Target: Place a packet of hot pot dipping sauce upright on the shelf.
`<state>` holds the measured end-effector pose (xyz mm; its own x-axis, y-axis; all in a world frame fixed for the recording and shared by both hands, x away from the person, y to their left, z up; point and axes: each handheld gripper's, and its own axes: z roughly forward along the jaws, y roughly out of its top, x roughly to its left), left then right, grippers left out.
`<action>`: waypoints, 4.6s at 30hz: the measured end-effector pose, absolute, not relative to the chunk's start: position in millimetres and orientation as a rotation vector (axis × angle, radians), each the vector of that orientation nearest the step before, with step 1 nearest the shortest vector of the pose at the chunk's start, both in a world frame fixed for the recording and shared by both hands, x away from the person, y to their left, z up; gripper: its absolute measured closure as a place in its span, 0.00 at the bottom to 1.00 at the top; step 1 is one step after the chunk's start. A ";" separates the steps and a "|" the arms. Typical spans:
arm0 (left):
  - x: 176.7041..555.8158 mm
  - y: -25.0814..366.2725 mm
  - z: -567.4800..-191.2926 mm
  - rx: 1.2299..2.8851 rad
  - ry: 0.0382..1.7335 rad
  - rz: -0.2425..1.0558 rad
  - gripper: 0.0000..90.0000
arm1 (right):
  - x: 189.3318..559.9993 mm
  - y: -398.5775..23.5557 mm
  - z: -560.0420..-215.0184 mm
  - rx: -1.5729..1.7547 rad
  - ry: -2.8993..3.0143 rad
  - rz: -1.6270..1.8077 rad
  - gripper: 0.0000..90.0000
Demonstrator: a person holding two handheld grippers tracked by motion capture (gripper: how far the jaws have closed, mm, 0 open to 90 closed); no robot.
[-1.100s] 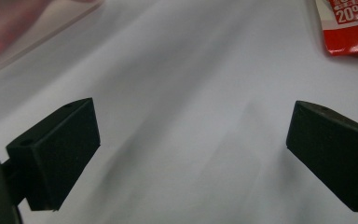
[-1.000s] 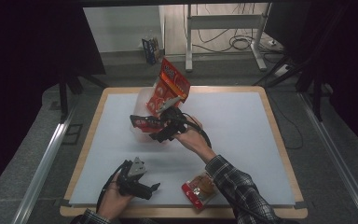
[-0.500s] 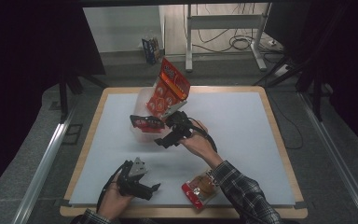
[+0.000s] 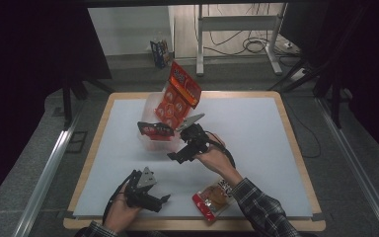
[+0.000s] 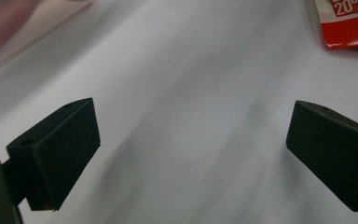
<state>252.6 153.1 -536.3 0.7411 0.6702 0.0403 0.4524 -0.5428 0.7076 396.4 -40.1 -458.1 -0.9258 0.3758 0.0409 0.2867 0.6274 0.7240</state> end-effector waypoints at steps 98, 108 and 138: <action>233.1 102.4 -509.4 2.137 0.603 0.215 0.42 | 299.8 -202.5 -480.3 0.807 2.562 1.174 0.00; 231.2 75.6 -507.1 2.125 0.529 0.151 0.70 | 292.6 -218.5 -482.2 0.872 2.543 1.157 0.00; 241.5 37.2 -536.9 2.217 0.554 0.095 1.00 | 279.9 -241.7 -491.3 0.948 2.585 1.058 0.00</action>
<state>241.5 37.2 -536.9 0.9001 0.4199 -0.1162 0.3575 -0.5593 0.7479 279.9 -241.7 -491.3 -0.7771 0.6265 0.0611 0.4895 0.5404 0.6843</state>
